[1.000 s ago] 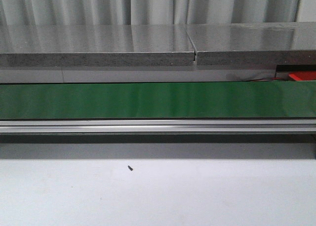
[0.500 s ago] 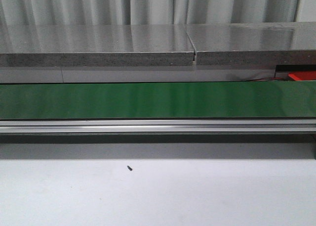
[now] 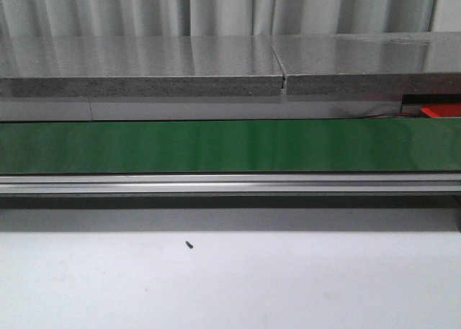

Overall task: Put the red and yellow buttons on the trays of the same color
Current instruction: 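Grasp the red button with the left gripper and set it on the belt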

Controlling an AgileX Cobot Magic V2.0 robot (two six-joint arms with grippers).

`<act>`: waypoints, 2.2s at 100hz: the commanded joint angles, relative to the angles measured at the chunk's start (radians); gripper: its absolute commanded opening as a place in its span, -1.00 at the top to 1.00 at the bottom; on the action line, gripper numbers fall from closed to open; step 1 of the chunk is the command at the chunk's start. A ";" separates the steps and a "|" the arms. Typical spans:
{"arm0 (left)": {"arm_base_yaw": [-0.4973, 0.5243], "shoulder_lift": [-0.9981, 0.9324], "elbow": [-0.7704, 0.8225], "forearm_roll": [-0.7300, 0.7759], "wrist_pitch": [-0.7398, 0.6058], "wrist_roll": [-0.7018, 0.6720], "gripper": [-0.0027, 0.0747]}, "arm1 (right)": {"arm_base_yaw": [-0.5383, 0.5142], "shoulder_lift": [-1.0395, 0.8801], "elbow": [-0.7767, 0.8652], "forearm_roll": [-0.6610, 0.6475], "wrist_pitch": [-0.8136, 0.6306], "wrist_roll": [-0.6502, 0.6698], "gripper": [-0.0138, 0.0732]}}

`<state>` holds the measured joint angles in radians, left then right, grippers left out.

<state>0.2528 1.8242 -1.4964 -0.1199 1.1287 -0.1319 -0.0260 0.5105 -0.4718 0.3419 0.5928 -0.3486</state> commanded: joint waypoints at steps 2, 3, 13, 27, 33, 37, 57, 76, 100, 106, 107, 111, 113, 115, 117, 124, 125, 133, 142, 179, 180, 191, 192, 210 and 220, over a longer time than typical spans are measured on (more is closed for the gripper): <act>-0.006 -0.042 -0.026 -0.060 -0.011 0.029 0.07 | 0.003 0.001 -0.025 0.021 -0.058 -0.001 0.80; -0.006 -0.042 -0.026 -0.062 -0.013 0.029 0.04 | 0.003 0.001 -0.025 0.021 -0.058 -0.001 0.80; -0.006 -0.042 -0.026 -0.087 -0.034 0.043 -0.42 | 0.003 0.001 -0.025 0.021 -0.058 -0.001 0.80; -0.006 -0.054 -0.026 -0.089 -0.049 0.043 -0.53 | 0.003 0.001 -0.025 0.021 -0.058 -0.001 0.80; -0.006 -0.067 -0.026 -0.089 -0.062 0.043 -0.53 | 0.003 0.001 -0.025 0.021 -0.058 -0.001 0.80; -0.006 -0.081 -0.026 -0.091 -0.073 0.043 -0.53 | 0.003 0.001 -0.025 0.021 -0.058 -0.001 0.80; 0.001 -0.167 -0.026 -0.093 -0.150 0.072 -0.53 | 0.003 0.001 -0.025 0.021 -0.058 -0.001 0.80; 0.070 -0.198 -0.026 -0.089 -0.130 0.074 -0.53 | 0.003 0.001 -0.025 0.021 -0.059 -0.001 0.80; 0.226 -0.191 -0.026 -0.081 -0.076 0.087 -0.53 | 0.003 0.001 -0.025 0.021 -0.059 -0.001 0.80; 0.264 -0.181 -0.026 -0.081 -0.058 0.087 -0.53 | 0.003 0.001 -0.025 0.021 -0.059 -0.001 0.80; 0.273 -0.178 -0.026 -0.081 -0.056 0.087 -0.53 | 0.003 0.001 -0.025 0.021 -0.060 -0.001 0.80; 0.296 -0.165 -0.026 -0.081 -0.037 0.089 -0.53 | 0.003 0.001 -0.025 0.021 -0.060 -0.001 0.80; 0.303 -0.158 -0.026 -0.081 -0.029 0.091 -0.53 | 0.003 0.001 -0.025 0.021 -0.062 -0.001 0.80; 0.313 -0.153 -0.026 -0.081 -0.024 0.099 -0.53 | 0.003 0.001 -0.025 0.021 -0.062 -0.001 0.80; 0.320 -0.145 -0.026 -0.081 -0.025 0.108 -0.53 | 0.003 0.001 -0.025 0.021 -0.063 -0.001 0.80; 0.327 -0.118 -0.026 -0.084 -0.036 0.150 -0.53 | 0.003 0.001 -0.025 0.021 -0.063 -0.001 0.80; 0.327 -0.112 -0.026 -0.084 -0.035 0.150 -0.53 | 0.003 0.001 -0.025 0.021 -0.063 -0.001 0.80; 0.327 -0.081 -0.026 -0.082 -0.054 0.167 -0.53 | 0.003 0.001 -0.025 0.021 -0.063 -0.001 0.80; 0.327 -0.040 -0.026 -0.082 -0.056 0.186 -0.53 | 0.003 0.001 -0.025 0.021 -0.063 -0.001 0.80; 0.327 0.065 -0.026 -0.056 -0.095 0.192 -0.53 | 0.003 0.001 -0.025 0.021 -0.063 -0.001 0.80; 0.327 0.068 -0.026 -0.056 -0.100 0.192 -0.53 | 0.003 0.001 -0.025 0.021 -0.063 -0.001 0.80; 0.327 0.085 -0.026 -0.056 -0.133 0.192 -0.53 | 0.003 0.001 -0.025 0.021 -0.063 -0.001 0.80; 0.327 0.086 -0.026 -0.056 -0.138 0.192 -0.53 | 0.003 0.001 -0.025 0.021 -0.063 -0.001 0.80; 0.327 0.104 -0.026 -0.062 -0.182 0.192 -0.34 | 0.003 0.001 -0.025 0.021 -0.063 -0.001 0.80; 0.327 0.117 -0.026 -0.062 -0.199 0.192 -0.12 | 0.003 0.001 -0.025 0.021 -0.063 -0.001 0.80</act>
<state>0.5808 1.9800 -1.4964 -0.1650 0.9667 0.0579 -0.0260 0.5105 -0.4718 0.3419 0.5928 -0.3486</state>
